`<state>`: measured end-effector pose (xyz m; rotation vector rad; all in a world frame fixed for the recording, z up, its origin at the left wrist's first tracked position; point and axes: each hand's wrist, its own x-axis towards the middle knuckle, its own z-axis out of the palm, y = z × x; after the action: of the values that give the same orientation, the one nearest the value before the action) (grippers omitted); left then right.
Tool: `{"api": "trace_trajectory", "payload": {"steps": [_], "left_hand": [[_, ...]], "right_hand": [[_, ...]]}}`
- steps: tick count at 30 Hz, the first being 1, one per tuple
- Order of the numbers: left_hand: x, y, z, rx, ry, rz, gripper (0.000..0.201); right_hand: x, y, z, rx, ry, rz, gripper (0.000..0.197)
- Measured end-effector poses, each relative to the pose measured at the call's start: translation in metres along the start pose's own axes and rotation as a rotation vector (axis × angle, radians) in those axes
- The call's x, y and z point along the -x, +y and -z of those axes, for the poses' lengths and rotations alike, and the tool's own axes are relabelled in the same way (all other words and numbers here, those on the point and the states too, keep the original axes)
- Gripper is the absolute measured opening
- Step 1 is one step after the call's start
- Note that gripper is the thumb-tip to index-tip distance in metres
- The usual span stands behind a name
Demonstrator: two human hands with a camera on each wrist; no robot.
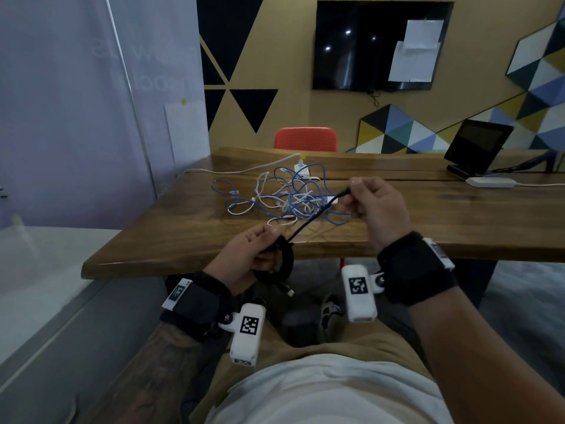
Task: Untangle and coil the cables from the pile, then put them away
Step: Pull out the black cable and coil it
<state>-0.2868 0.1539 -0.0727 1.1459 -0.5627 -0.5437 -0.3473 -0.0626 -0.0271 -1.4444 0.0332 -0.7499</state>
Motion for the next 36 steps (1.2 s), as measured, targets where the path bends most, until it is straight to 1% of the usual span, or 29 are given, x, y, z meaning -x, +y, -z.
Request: {"api": "trace_trajectory", "payload": {"steps": [2, 4, 6, 8, 10, 11, 13, 15, 17, 20, 23, 25, 27, 29, 31, 33, 36], "left_hand": [[-0.001, -0.001, 0.002, -0.009, -0.024, 0.000, 0.019], [-0.001, -0.002, 0.001, -0.011, -0.057, 0.007, 0.020], [0.001, -0.001, 0.000, -0.024, -0.069, 0.006, 0.020], [0.003, 0.002, 0.000, -0.061, -0.054, -0.023, 0.019], [0.002, 0.005, -0.003, -0.069, -0.020, -0.066, 0.018], [0.002, 0.006, -0.004, -0.048, 0.007, -0.092, 0.019], [0.000, 0.010, -0.008, 0.009, 0.068, -0.147, 0.018], [-0.002, 0.012, -0.012, 0.031, 0.104, -0.190, 0.015], [-0.002, 0.010, -0.014, 0.022, 0.110, -0.198, 0.014], [-0.001, 0.006, -0.014, 0.028, 0.083, -0.191, 0.014], [-0.002, 0.005, -0.017, 0.029, 0.052, -0.184, 0.017], [-0.001, 0.006, -0.018, 0.017, 0.027, -0.173, 0.022], [0.001, 0.006, -0.018, 0.023, -0.019, -0.161, 0.029], [0.003, 0.006, -0.020, -0.003, -0.049, -0.161, 0.032], [0.002, 0.007, -0.022, -0.050, -0.027, -0.175, 0.027], [0.001, 0.008, -0.023, -0.075, 0.021, -0.184, 0.024], [0.001, 0.008, -0.024, -0.101, 0.084, -0.208, 0.034]], "right_hand": [[-0.004, -0.001, 0.005, -0.056, 0.092, 0.027, 0.012], [-0.004, 0.004, 0.002, -0.093, 0.133, 0.003, 0.011], [-0.003, 0.011, -0.002, -0.150, 0.156, -0.047, 0.010], [-0.003, 0.016, -0.002, -0.228, 0.134, -0.110, 0.009], [0.000, 0.017, -0.002, -0.257, 0.051, -0.170, 0.007], [0.003, 0.018, -0.002, -0.235, -0.006, -0.191, 0.007], [0.014, 0.019, -0.007, -0.107, -0.129, -0.204, 0.009], [0.026, 0.022, -0.016, 0.004, -0.256, -0.219, 0.015], [0.035, 0.027, -0.029, 0.003, -0.372, -0.249, 0.022], [0.041, 0.028, -0.041, -0.075, -0.464, -0.309, 0.025], [0.044, 0.028, -0.041, -0.003, -0.507, -0.216, 0.021], [0.045, 0.026, -0.040, 0.037, -0.489, -0.194, 0.024], [0.044, 0.024, -0.040, 0.045, -0.447, -0.204, 0.024], [0.043, 0.023, -0.040, 0.025, -0.403, -0.223, 0.033], [0.042, 0.024, -0.040, -0.001, -0.372, -0.230, 0.038], [0.042, 0.025, -0.042, -0.011, -0.370, -0.220, 0.036], [0.041, 0.023, -0.045, 0.011, -0.358, -0.197, 0.026]]}}
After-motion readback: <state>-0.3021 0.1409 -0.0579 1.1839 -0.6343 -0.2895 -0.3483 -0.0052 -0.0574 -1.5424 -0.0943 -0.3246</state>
